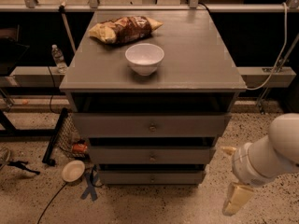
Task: Open bottom drawer
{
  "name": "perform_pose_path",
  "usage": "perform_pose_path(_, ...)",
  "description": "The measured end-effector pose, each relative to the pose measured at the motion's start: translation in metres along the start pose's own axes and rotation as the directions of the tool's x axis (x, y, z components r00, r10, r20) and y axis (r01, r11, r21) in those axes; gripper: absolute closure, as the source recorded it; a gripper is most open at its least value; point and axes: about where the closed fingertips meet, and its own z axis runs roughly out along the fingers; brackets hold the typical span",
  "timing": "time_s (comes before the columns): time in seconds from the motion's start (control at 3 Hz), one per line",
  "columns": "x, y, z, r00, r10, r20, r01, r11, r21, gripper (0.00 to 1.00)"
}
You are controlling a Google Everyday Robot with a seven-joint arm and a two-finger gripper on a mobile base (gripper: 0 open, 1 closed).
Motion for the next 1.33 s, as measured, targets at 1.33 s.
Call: perform_pose_path(1.33,0.042,0.005,0.136,0.997,0.068,0.038,-0.07,0.9952,0.068,0.0)
